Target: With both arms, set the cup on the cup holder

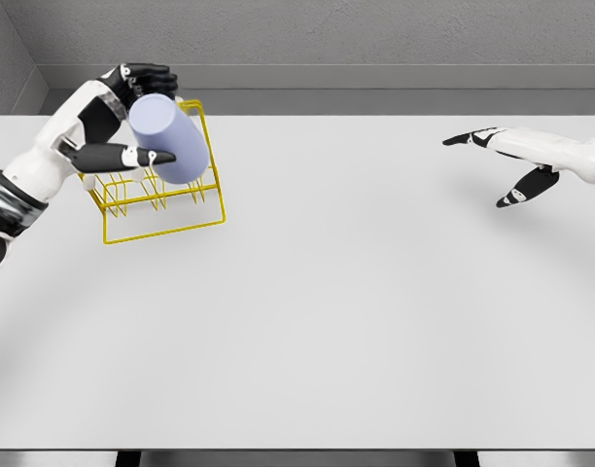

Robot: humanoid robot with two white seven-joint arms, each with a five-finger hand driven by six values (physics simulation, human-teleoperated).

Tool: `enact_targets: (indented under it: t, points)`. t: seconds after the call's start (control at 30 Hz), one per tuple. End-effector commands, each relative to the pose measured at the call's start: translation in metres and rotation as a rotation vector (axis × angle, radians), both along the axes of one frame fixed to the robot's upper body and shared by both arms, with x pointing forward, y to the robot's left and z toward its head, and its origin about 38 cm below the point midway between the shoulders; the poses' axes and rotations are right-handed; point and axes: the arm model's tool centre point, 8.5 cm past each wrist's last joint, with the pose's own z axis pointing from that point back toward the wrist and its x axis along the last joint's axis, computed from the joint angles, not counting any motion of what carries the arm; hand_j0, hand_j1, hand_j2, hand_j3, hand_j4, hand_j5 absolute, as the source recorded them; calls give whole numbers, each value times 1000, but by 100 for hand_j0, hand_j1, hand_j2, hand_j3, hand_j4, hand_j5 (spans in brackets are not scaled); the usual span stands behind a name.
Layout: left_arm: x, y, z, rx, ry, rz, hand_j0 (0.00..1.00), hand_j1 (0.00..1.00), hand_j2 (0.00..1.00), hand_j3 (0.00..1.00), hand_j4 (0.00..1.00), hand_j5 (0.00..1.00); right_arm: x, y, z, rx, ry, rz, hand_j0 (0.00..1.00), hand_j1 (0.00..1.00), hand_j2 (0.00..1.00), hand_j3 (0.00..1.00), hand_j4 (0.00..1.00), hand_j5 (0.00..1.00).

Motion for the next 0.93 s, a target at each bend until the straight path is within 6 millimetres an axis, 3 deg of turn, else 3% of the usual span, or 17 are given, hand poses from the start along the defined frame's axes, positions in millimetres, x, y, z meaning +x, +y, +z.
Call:
enact_targets:
  t: [0.0,0.43,0.53,0.63,0.8,0.9]
  points:
    - [0,0,1,6,-5,0,100,100,100,100,100,100,0,0,1,7,0,-3,100,100,100,100,100,100]
    - [-3,-3,2,7,-17,-15,100,100,100,100,100,100,0,-1,1,9,-1,-6,100,100,100,100,100,100]
    - [-14,-13,11,34,-67,-114,100,100,100,100,100,100,0,-1,0,9,-1,-7,100,100,100,100,100,100]
    - [-38,-24,10,46,-172,-244,100,100,100,100,100,100,0,-1,1,10,-1,-6,100,100,100,100,100,100]
    - [-68,-4,16,163,-238,-325,100,100,100,100,100,100,0,-1,1,9,-3,-6,100,100,100,100,100,100]
    - [-72,-7,8,169,-219,-344,100,100,100,100,100,100,0,0,1,9,-3,-3,100,100,100,100,100,100]
